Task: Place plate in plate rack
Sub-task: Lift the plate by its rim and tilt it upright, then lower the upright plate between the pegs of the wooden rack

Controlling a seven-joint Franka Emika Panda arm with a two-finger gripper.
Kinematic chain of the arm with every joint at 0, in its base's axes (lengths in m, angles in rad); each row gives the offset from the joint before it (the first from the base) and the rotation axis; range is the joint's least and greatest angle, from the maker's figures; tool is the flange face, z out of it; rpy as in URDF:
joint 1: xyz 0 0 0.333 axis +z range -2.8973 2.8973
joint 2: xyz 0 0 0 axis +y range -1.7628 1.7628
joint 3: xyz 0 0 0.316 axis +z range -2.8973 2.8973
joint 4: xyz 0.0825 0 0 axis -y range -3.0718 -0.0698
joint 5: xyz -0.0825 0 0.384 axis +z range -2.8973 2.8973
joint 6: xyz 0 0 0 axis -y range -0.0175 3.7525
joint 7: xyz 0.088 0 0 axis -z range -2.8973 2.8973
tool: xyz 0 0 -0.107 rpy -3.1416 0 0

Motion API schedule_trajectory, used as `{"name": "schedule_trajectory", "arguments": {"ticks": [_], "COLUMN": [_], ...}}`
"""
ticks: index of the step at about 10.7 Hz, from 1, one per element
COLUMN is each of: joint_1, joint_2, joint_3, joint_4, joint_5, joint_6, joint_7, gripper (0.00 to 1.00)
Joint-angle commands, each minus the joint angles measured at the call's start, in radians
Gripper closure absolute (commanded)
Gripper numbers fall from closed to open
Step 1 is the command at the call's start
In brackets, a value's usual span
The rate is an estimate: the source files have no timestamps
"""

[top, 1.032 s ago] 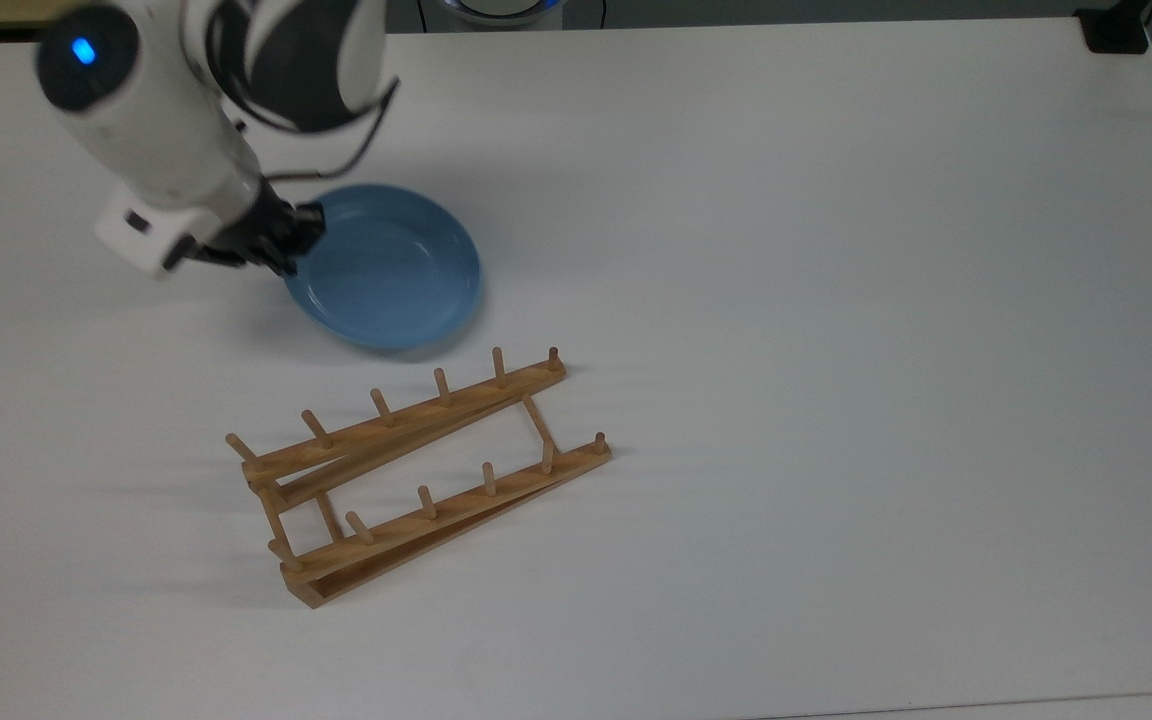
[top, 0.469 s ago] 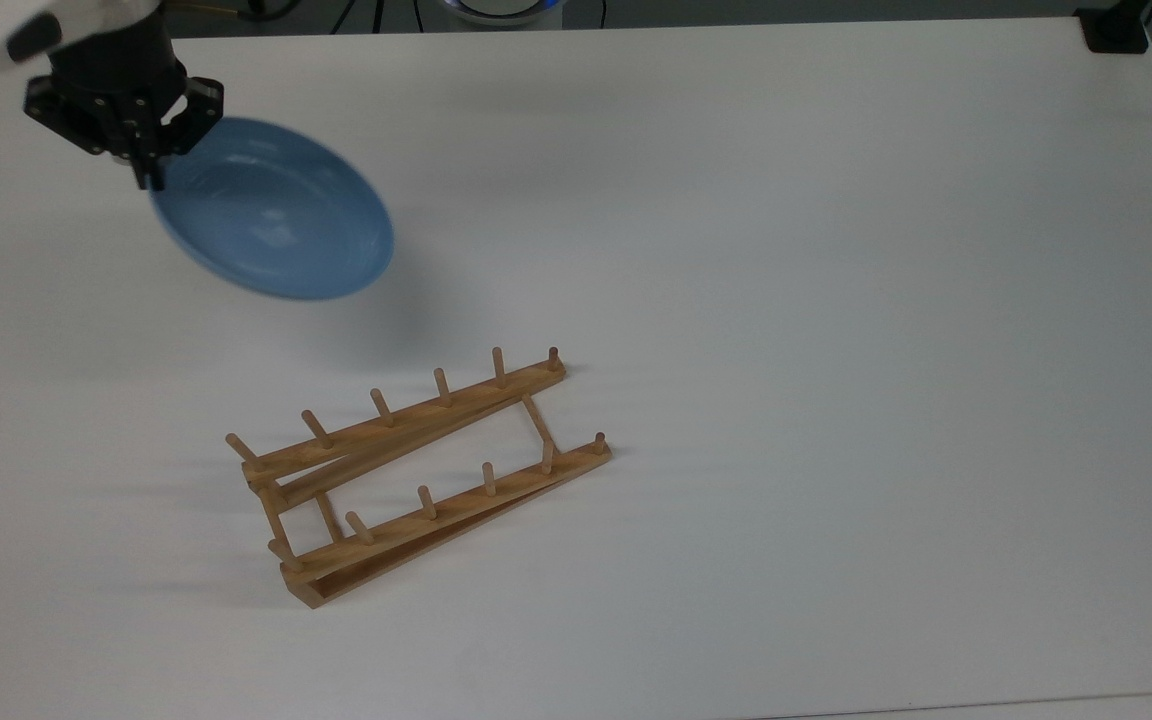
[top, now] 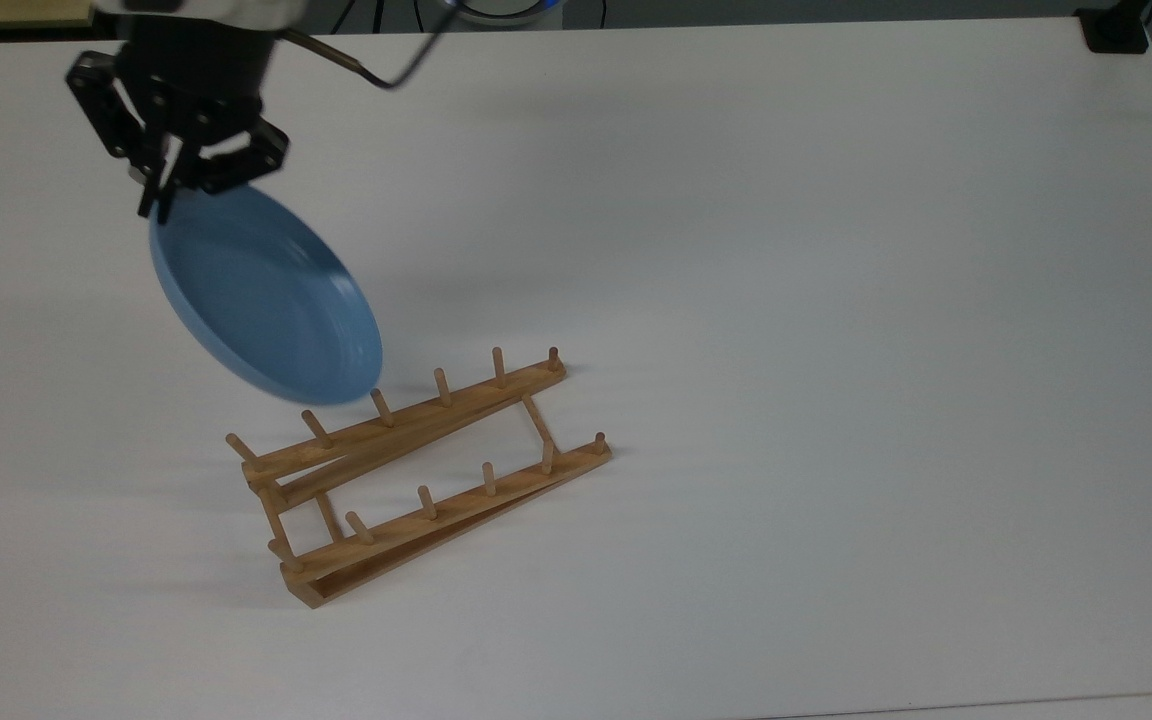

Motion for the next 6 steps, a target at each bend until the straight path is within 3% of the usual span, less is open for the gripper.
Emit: {"name": "schedule_trajectory", "arguments": {"ticks": [1,2,6], "joint_1": [0.062,0.076,0.125], "joint_2": [0.047,0.062,0.112], "joint_3": [-0.01,-0.01,-0.005], "joint_4": [0.013,0.013,0.012], "joint_5": [-0.188,-0.233,-0.292], "joint_6": [0.134,0.145,0.188], "joint_7": [0.221,0.244,0.25], "gripper": [1.0,1.0,1.0]}}
